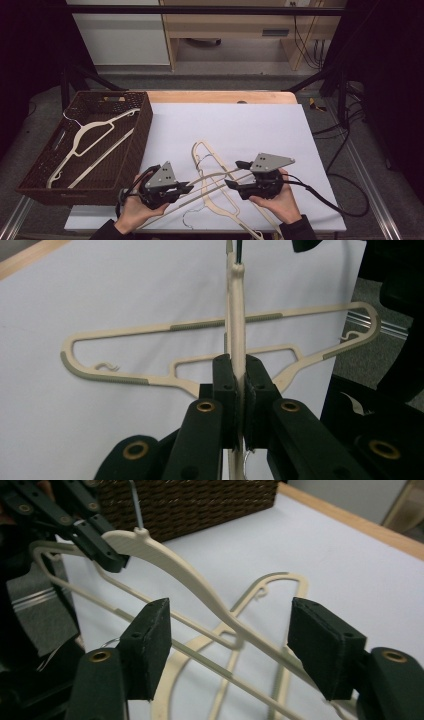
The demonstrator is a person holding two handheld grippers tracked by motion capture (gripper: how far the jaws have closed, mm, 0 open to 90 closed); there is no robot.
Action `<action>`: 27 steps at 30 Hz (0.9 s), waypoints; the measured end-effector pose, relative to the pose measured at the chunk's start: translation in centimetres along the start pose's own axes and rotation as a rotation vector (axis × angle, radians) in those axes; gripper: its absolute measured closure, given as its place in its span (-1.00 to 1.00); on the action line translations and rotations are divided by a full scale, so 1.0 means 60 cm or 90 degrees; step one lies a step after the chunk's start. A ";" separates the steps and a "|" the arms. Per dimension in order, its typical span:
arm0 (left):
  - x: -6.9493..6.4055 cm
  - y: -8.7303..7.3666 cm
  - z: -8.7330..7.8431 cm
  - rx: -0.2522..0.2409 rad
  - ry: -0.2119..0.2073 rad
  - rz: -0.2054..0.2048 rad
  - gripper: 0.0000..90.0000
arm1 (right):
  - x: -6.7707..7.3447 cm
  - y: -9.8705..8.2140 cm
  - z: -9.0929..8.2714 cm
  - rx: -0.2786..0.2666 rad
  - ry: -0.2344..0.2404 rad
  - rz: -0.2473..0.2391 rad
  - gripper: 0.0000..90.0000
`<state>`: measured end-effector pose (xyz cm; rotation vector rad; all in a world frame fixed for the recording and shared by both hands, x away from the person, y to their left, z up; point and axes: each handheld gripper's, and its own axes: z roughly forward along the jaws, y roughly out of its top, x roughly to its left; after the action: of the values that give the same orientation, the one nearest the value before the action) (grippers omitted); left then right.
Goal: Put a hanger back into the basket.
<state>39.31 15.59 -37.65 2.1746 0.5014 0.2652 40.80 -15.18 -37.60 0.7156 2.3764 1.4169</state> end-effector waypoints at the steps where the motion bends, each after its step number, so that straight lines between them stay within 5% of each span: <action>1: 0.001 0.001 -0.004 -0.003 0.004 -0.003 0.92 | -0.004 -0.001 -0.006 -0.005 -0.010 0.005 -0.33; 11: 0.016 0.016 -0.063 -0.062 0.032 -0.026 0.92 | -0.031 -0.028 -0.056 -0.028 -0.081 0.053 -0.58; 20: 0.042 0.042 -0.142 -0.132 0.066 -0.043 0.92 | -0.045 -0.046 -0.063 -0.013 -0.132 0.079 -0.80; 27: 0.072 0.066 -0.191 -0.144 0.101 -0.039 0.92 | -0.051 -0.054 -0.070 -0.020 -0.144 0.090 -0.80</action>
<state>40.08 23.48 -27.53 1.9245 0.5954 0.4422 40.52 -21.21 -38.47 0.9968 2.1631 1.3436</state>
